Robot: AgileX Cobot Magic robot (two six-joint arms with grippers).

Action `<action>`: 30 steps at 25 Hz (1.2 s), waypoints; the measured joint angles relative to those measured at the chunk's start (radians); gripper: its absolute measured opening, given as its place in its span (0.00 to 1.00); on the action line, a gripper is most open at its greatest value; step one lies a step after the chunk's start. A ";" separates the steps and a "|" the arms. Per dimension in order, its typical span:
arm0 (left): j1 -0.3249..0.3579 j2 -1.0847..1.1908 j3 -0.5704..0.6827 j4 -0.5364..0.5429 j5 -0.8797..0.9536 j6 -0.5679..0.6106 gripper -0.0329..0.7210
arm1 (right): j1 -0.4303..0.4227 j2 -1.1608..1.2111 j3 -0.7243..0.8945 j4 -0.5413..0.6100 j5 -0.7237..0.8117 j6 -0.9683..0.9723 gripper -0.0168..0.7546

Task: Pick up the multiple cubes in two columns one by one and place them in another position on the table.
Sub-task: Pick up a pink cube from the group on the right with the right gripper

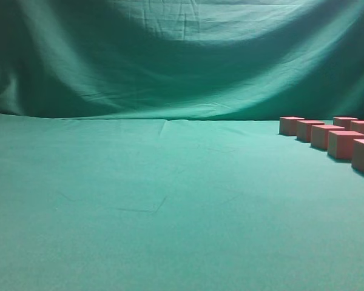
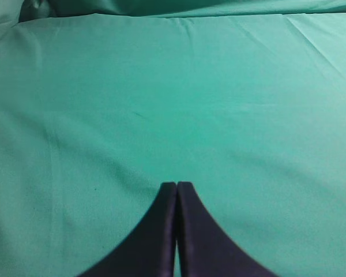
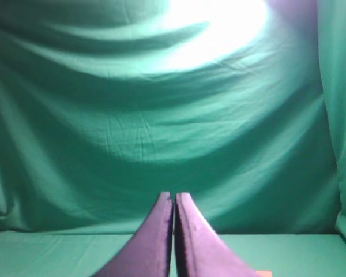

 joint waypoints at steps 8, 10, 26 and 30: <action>0.000 0.000 0.000 0.000 0.000 0.000 0.04 | 0.000 0.000 -0.004 0.000 0.004 0.000 0.02; 0.000 0.000 0.000 0.000 0.000 0.000 0.04 | 0.000 0.028 -0.006 0.000 0.034 0.000 0.02; 0.000 0.000 0.000 0.000 0.000 0.000 0.04 | 0.000 0.797 -0.305 -0.044 0.569 0.000 0.02; 0.000 0.000 0.000 0.000 0.000 0.000 0.04 | 0.000 0.921 -0.335 -0.033 0.585 0.000 0.02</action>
